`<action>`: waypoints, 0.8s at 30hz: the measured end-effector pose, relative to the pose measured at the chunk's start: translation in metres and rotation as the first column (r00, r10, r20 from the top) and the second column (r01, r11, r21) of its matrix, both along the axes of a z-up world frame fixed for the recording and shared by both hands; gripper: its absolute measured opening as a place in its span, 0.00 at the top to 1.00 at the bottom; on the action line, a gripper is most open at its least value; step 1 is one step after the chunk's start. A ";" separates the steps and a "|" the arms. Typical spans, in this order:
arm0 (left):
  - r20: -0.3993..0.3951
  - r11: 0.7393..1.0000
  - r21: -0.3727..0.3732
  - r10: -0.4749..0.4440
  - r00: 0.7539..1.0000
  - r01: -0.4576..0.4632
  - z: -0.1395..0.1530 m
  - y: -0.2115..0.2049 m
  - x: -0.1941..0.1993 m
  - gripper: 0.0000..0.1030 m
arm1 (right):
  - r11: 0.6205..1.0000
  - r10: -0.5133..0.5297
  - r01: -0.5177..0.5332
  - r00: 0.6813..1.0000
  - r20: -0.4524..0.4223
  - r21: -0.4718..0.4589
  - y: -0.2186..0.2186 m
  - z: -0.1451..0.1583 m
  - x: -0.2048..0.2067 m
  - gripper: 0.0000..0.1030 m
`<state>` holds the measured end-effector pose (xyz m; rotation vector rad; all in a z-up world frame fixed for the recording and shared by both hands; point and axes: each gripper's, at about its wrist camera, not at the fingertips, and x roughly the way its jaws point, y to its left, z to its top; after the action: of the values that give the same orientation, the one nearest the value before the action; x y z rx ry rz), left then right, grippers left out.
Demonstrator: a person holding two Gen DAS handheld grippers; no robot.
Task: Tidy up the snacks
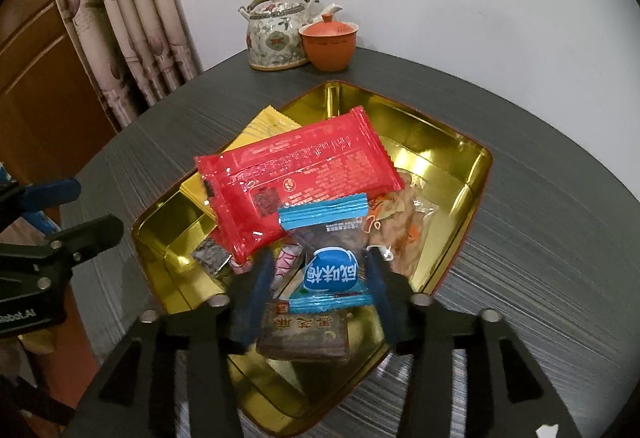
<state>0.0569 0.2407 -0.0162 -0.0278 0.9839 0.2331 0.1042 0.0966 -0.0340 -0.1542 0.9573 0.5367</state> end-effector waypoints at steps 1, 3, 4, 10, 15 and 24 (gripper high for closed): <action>0.001 1.000 0.001 0.000 1.000 0.000 0.000 0.000 0.000 0.26 | 1.000 -0.002 0.002 1.000 0.005 0.002 0.000 0.002 -0.001 0.42; 0.001 1.000 0.001 0.000 1.000 0.000 0.000 -0.001 0.000 0.26 | 1.000 -0.004 0.004 1.000 0.012 0.008 0.000 0.005 -0.002 0.38; 0.000 1.000 0.002 -0.001 1.000 0.001 0.000 -0.001 0.000 0.26 | 1.000 -0.004 0.004 1.000 0.016 0.009 0.000 0.007 -0.003 0.37; 0.004 1.000 0.006 -0.003 1.000 0.003 0.002 -0.001 0.000 0.26 | 0.999 -0.028 0.028 0.999 0.021 0.016 -0.003 0.018 -0.011 0.26; 0.000 1.000 0.010 -0.013 1.000 0.013 0.002 -0.003 -0.001 0.26 | 0.996 -0.060 0.059 0.998 0.009 0.060 -0.014 0.027 -0.026 0.18; -0.002 1.000 0.014 -0.023 1.000 0.023 0.004 -0.006 -0.001 0.26 | 0.992 -0.115 0.115 0.993 -0.003 0.057 -0.026 0.033 -0.040 0.08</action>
<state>0.0563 0.2345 -0.0123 -0.0037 0.9840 0.2193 0.0637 0.0706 -0.0012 -0.0472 0.9440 0.4569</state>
